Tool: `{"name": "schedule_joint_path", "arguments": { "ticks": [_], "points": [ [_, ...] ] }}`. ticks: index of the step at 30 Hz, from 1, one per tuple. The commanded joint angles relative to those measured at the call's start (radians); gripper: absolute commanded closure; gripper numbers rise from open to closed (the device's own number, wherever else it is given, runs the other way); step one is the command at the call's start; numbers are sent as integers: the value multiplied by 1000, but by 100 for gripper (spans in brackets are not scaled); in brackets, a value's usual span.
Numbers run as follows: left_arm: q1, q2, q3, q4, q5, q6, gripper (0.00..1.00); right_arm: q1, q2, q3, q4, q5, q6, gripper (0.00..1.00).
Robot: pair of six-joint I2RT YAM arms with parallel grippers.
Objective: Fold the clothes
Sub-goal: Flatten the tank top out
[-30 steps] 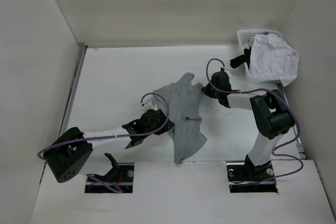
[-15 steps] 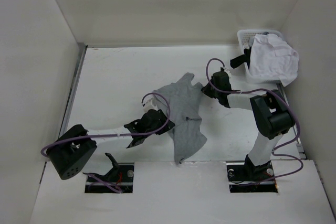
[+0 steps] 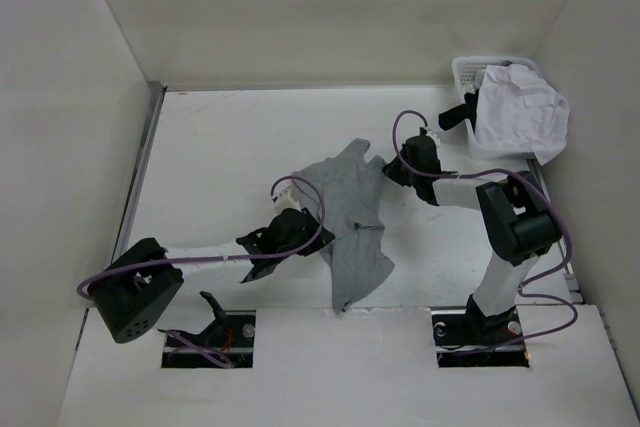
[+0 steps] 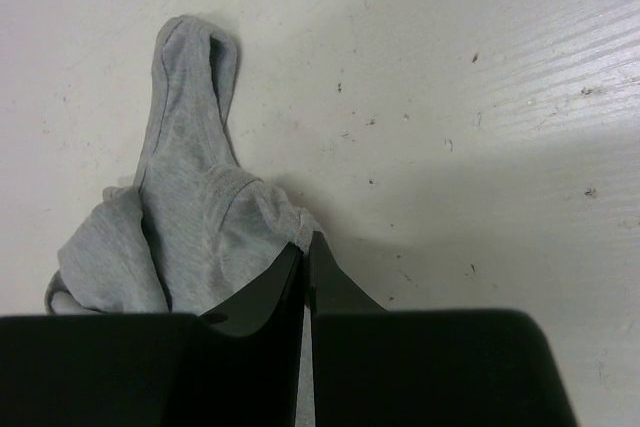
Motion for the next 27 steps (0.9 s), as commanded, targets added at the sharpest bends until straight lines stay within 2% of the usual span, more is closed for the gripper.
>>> {"name": "schedule_joint_path", "arguments": {
  "ticks": [1,6,11,14,18,22,24,27],
  "points": [
    [-8,-42,-5,52,-14,-15,88,-7,-25,-5,55,-4,2,94],
    [12,-76,-12,60,-16,-11,97,-12,-20,2,55,-4,2,95],
    [97,-280,-63,6,-7,9,99,-29,-2,68,40,-5,8,98],
    [178,-453,-87,-113,10,46,99,-42,50,187,-3,-19,16,99],
    [310,-685,-100,-355,25,127,98,-70,133,387,-55,-34,32,100],
    [442,-818,-95,-521,61,201,98,-82,199,615,-122,-60,22,98],
    [506,-851,-92,-566,91,219,98,-81,204,685,-141,-67,16,94],
    [592,-887,-98,-618,139,229,98,-76,155,683,-127,-67,-30,74]
  ]
}}
